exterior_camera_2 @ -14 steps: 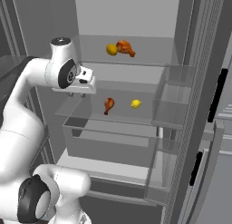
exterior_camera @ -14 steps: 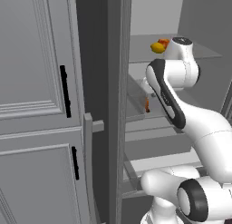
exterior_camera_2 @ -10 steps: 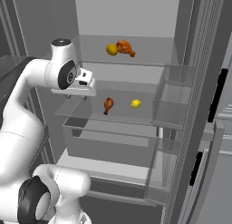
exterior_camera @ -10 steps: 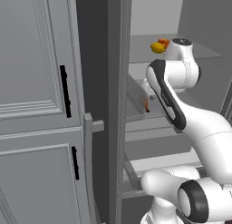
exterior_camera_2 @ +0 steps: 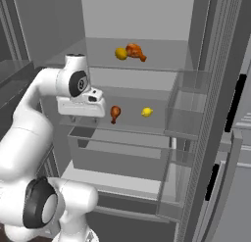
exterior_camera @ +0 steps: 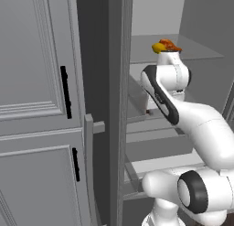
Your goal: Place one lemon and one chicken drumstick in each tupperware on the nearby counter, to pack two identical lunches.
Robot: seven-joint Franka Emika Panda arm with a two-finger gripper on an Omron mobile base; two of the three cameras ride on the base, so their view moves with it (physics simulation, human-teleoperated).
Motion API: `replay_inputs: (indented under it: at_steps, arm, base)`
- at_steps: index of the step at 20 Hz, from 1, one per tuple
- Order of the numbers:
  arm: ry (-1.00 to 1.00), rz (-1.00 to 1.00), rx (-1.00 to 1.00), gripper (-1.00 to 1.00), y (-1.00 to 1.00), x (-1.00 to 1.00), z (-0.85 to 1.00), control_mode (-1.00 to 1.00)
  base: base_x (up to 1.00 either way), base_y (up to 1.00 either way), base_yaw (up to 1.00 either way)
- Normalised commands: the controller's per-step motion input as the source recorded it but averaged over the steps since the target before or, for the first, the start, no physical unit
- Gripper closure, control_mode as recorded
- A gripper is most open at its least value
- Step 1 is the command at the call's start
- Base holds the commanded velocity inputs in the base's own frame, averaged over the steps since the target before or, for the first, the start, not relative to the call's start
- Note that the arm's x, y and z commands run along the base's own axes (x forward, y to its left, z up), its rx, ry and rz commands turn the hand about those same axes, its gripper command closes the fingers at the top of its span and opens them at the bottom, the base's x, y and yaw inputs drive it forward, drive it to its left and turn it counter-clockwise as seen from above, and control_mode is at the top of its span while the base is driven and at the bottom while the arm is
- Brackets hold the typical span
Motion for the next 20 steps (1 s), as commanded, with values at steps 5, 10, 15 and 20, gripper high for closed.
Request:
replay_inputs:
  at_steps: [5,10,15,20]
  arm:
    - [-0.06,0.00,-0.15,-1.00,0.00,0.18,-0.77,-1.00]
    - [-0.42,0.00,-0.03,-1.00,0.00,0.04,-0.21,-1.00]
    - [-0.41,0.00,0.00,-1.00,-0.03,0.53,0.06,-1.00]
    - [-0.15,0.05,0.10,-1.00,-0.16,0.99,0.24,-1.00]
  base:
    - [0.00,0.00,0.00]
    - [0.00,0.00,0.00]
    - [0.00,0.00,0.00]
    - [0.00,0.00,0.00]
